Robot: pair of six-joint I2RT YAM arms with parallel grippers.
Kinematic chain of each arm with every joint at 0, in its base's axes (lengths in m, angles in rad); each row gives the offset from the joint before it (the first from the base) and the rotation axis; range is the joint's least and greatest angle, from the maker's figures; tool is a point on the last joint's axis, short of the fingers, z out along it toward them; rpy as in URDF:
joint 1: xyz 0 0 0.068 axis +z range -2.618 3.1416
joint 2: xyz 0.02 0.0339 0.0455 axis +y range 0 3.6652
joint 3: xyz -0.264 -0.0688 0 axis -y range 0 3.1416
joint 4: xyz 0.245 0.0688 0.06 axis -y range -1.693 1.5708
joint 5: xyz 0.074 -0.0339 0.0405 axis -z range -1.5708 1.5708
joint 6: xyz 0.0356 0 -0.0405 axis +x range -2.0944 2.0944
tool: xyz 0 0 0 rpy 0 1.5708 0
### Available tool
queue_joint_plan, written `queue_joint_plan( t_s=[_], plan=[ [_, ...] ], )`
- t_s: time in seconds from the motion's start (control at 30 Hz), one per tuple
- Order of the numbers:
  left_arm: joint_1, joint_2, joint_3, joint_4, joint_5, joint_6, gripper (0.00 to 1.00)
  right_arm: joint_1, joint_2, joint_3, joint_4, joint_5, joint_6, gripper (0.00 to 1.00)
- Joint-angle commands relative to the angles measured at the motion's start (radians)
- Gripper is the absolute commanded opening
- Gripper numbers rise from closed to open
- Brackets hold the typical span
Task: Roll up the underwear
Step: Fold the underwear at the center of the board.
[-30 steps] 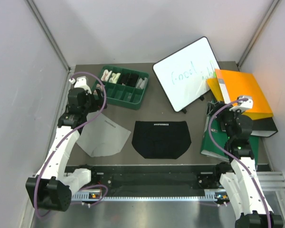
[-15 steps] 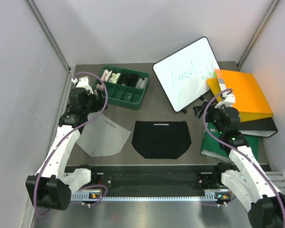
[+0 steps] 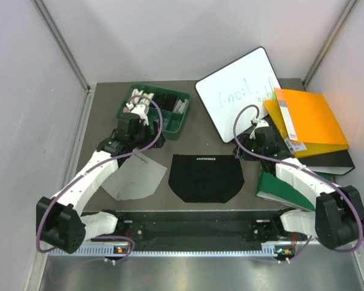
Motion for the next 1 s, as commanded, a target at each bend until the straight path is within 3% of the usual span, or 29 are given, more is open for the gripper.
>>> queue_joint_plan(
  t_s=[0.0,0.47,0.97],
  plan=[
    [-0.005,0.033,-0.035,0.144,0.067,-0.102,0.8,0.006,0.061,0.076,-0.044,0.036,-0.056,0.48],
    [-0.021,0.134,-0.049,0.209,0.085,-0.119,0.78,0.01,0.178,0.082,-0.114,-0.052,-0.091,0.38],
    [-0.021,0.137,-0.044,0.201,0.079,-0.105,0.78,0.055,0.229,0.093,-0.201,0.075,-0.016,0.35]
  ],
)
